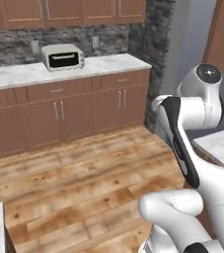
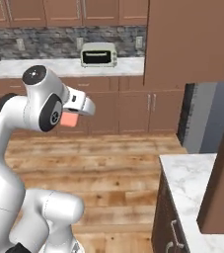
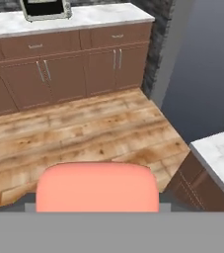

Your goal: Pick up the bar soap and sponge from the sink, and place them back in the cabinet, and close the cabinet doors.

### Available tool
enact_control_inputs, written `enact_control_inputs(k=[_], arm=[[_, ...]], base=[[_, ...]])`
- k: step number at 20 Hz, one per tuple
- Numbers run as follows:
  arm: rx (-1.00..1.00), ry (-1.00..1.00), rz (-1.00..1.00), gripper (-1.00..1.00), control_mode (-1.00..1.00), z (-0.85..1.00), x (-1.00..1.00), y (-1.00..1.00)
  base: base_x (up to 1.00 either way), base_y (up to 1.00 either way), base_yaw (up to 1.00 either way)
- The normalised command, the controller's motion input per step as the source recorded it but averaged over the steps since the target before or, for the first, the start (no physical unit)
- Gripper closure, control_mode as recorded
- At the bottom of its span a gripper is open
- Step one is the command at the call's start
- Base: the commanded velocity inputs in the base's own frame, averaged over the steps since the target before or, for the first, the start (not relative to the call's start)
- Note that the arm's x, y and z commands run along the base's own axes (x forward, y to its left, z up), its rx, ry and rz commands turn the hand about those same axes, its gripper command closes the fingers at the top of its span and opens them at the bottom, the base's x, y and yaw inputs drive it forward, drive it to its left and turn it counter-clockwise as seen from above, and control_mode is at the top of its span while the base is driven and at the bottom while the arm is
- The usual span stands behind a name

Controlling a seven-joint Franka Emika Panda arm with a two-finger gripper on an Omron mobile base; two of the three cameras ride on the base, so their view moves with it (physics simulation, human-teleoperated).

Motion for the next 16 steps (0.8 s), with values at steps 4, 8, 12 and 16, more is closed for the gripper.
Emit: enact_control_inputs(k=[4, 8, 12, 16], arm=[[0.00, 0.00, 0.00, 1.00, 1.00, 0.00, 0.00, 0.00], [0.00, 0.00, 0.00, 1.00, 1.00, 0.00, 0.00, 0.00], [0.00, 0.00, 0.00, 1.00, 1.00, 0.00, 0.00, 0.00], [0.00, 0.00, 0.00, 1.00, 1.00, 0.00, 0.00, 0.00]], base=[[0.00, 0.00, -0.52], [0.00, 0.00, -0.54], [0.00, -0.09, -0.56], [0.00, -0.21, -0.55]])
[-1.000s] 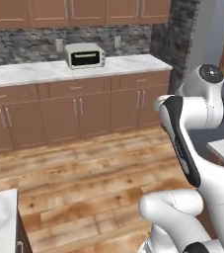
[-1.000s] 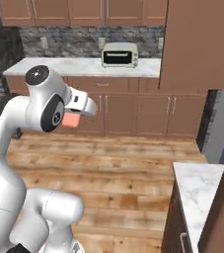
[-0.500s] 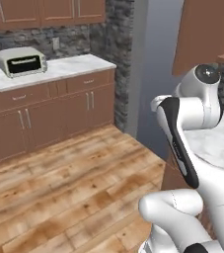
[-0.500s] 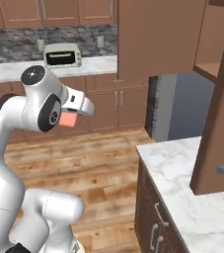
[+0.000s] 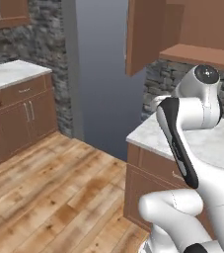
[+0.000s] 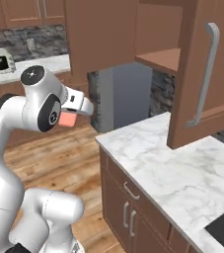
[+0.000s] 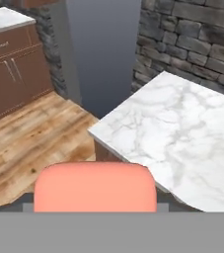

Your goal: Pick up the bar soap and sponge from the sink, and place them back in the cabinet, and close the cabinet doors.

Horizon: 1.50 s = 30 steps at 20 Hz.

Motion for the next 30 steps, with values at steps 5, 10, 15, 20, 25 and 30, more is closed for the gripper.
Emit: enact_control_inputs(k=[5, 10, 15, 20, 25, 30], arm=[[0.00, 0.00, 0.00, 1.00, 1.00, 0.00, 0.00, 0.00], [0.00, 0.00, 0.00, 1.00, 1.00, 0.00, 0.00, 0.00], [0.00, 0.00, 0.00, 1.00, 1.00, 0.00, 0.00, 0.00], [0.00, 0.00, 0.00, 1.00, 1.00, 0.00, 0.00, 0.00], [0.00, 0.00, 0.00, 1.00, 1.00, 0.00, 0.00, 0.00], [0.00, 0.00, 0.00, 1.00, 1.00, 0.00, 0.00, 0.00]], base=[[0.03, -0.19, -0.55], [0.19, -0.02, -0.54], [0.39, 0.00, -0.44], [0.58, 0.08, -0.35], [0.54, 0.27, -0.19], [0.19, 0.28, -0.18]])
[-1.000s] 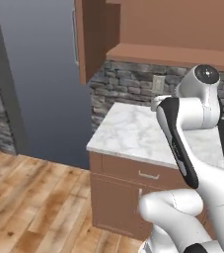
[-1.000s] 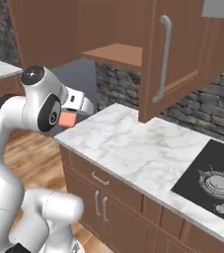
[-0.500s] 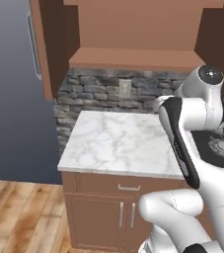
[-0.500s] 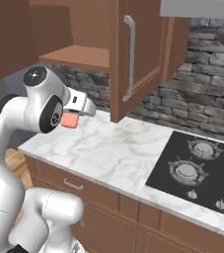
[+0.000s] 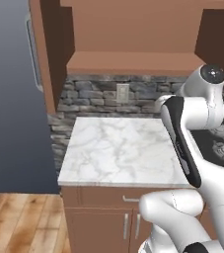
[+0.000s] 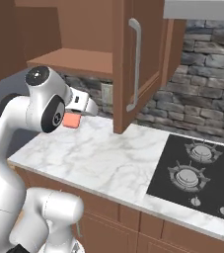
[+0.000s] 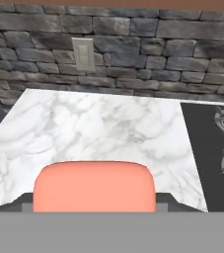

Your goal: Pick up the bar soap and sponge from the sink, and place them back in the cabinet, and close the cabinet doors.

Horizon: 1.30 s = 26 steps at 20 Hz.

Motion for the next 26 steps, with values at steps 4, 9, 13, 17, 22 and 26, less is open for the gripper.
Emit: enact_control_inputs(k=[4, 9, 13, 17, 22, 26], arm=[[0.00, 0.00, 0.00, 1.00, 1.00, 0.00, 0.00, 0.00], [0.00, 0.00, 0.00, 1.00, 1.00, 0.00, 0.00, 0.00], [0.00, 0.00, 0.00, 1.00, 1.00, 0.00, 0.00, 0.00], [0.00, 0.00, 0.00, 1.00, 1.00, 0.00, 0.00, 0.00], [0.00, 0.00, 0.00, 1.00, 1.00, 0.00, 0.00, 0.00], [0.00, 0.00, 0.00, 1.00, 1.00, 0.00, 0.00, 0.00]], base=[[0.16, 0.16, -0.25], [0.23, 0.27, -0.27], [0.16, 0.45, -0.19], [0.14, 0.52, -0.17], [0.30, 0.23, -0.15], [0.39, 0.00, -0.16]])
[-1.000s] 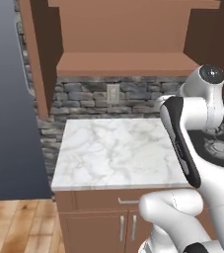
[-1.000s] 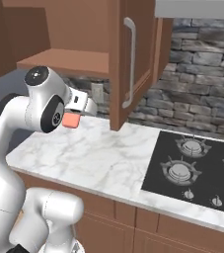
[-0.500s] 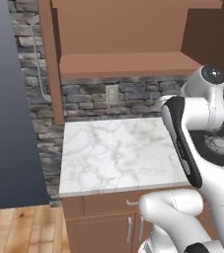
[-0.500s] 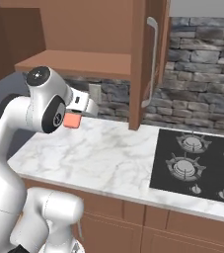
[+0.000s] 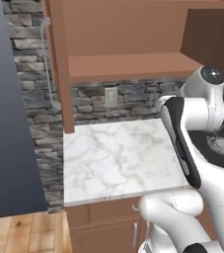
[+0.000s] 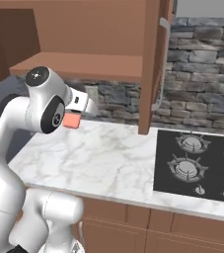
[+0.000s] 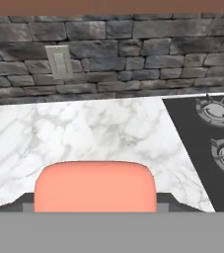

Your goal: Pick up the bar soap and sponge from the sink, and place them back in the cabinet, and close the cabinet doors.

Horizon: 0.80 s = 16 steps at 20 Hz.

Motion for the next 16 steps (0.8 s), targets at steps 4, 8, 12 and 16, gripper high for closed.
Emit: enact_control_inputs(k=[4, 8, 12, 16], arm=[[0.00, 0.00, 0.00, 1.00, 1.00, 0.00, 0.00, 0.00], [0.00, 0.00, 0.00, 1.00, 1.00, 0.00, 0.00, 0.00], [0.00, 0.00, 0.00, 1.00, 1.00, 0.00, 0.00, 0.00], [0.00, 0.00, 0.00, 1.00, 1.00, 0.00, 0.00, 0.00]], base=[[0.43, 0.00, -0.15], [0.39, 0.10, -0.11], [0.33, 0.19, -0.01], [0.34, 0.14, 0.00]])
